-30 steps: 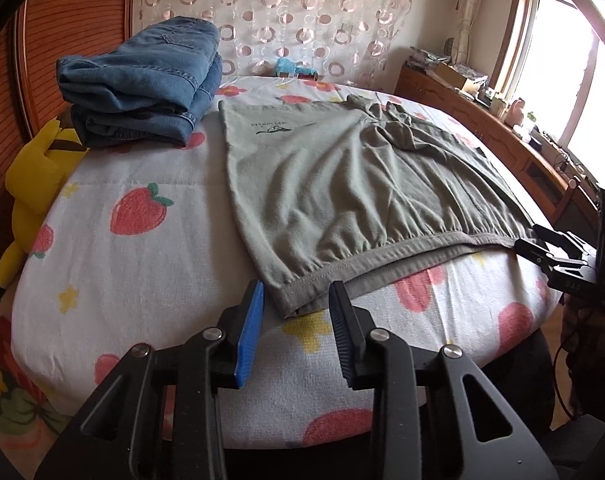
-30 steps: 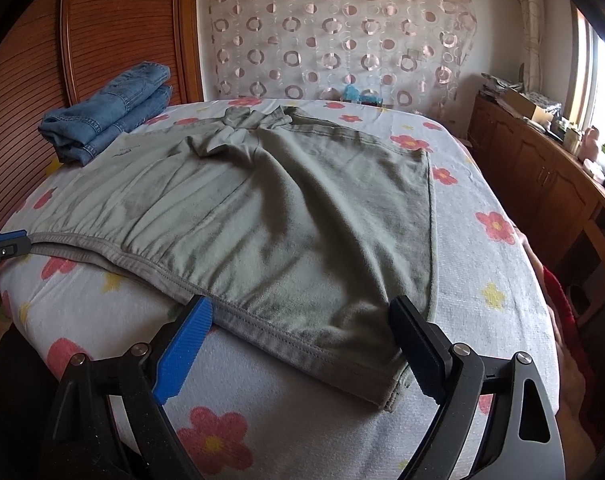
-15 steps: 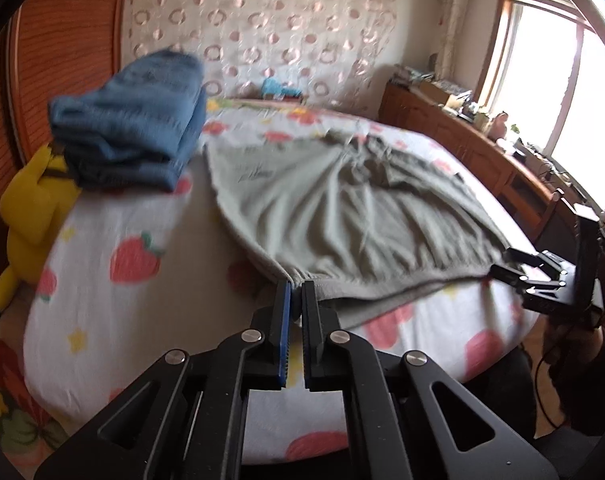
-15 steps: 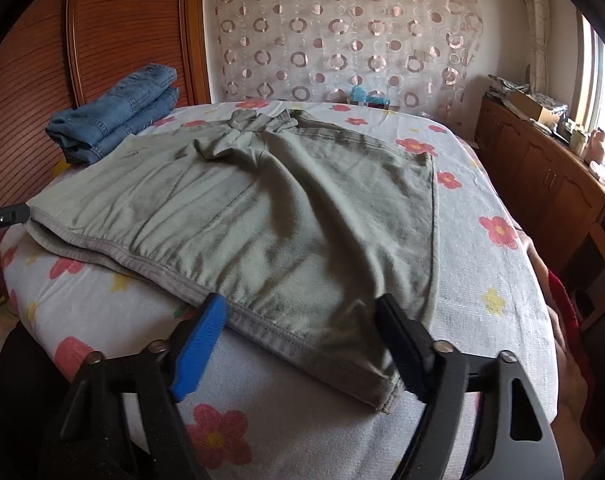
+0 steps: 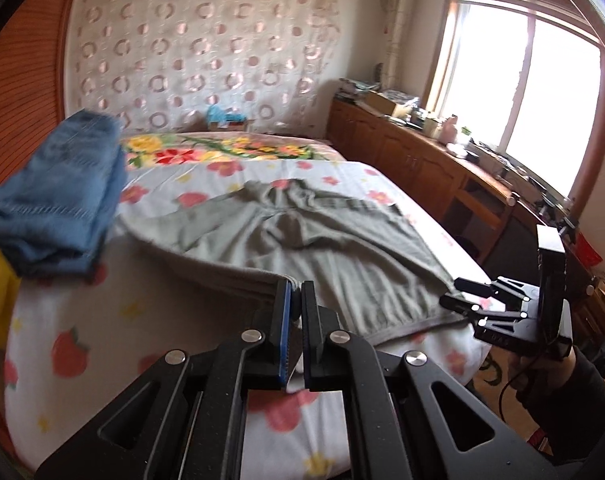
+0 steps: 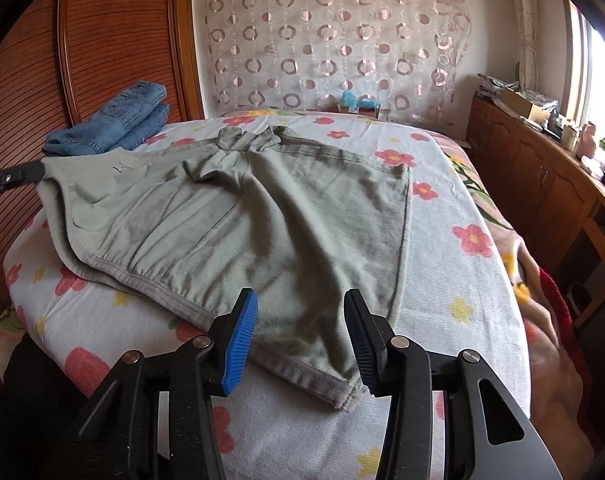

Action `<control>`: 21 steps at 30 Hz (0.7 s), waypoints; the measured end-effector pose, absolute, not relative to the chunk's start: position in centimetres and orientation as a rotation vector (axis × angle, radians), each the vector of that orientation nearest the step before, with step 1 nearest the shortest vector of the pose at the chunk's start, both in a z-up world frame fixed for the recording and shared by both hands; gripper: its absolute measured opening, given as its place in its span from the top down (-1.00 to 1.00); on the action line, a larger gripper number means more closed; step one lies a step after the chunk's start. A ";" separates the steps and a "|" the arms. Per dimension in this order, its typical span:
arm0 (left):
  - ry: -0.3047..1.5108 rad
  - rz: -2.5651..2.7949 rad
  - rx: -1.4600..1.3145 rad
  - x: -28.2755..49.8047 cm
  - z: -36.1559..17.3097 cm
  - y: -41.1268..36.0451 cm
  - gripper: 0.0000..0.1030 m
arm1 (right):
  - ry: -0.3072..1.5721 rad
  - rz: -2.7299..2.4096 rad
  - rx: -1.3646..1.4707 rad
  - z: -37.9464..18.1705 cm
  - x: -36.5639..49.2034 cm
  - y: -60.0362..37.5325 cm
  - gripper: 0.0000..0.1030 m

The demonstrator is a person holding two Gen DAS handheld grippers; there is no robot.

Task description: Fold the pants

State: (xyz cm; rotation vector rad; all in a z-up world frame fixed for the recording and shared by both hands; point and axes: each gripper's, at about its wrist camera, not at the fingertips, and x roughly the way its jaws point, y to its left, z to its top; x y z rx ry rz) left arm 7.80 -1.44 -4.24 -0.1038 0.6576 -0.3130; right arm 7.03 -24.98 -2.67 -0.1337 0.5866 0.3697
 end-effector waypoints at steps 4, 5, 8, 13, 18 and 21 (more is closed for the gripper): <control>0.653 -0.373 -0.084 9.4 -3.4 -3.7 0.89 | 0.588 0.365 -0.126 -2.7 7.2 -25.5 0.09; 0.653 -0.385 -0.078 9.7 -3.2 -4.2 0.89 | 0.587 0.363 -0.123 -2.7 7.3 -25.6 0.09; 0.656 -0.428 -0.063 10.6 -2.6 -5.9 0.89 | 0.582 0.358 -0.113 -2.7 7.1 -26.1 0.09; 0.654 -0.489 -0.016 11.7 -1.9 -9.1 0.89 | 0.574 0.346 -0.099 -2.6 7.2 -27.0 0.09; 0.670 -0.494 0.007 12.6 -2.2 -10.4 0.89 | 0.571 0.339 -0.097 -2.8 7.1 -27.2 0.09; 0.689 -0.494 0.004 13.1 -2.8 -10.6 0.89 | 0.569 0.337 -0.091 -2.8 7.1 -27.4 0.09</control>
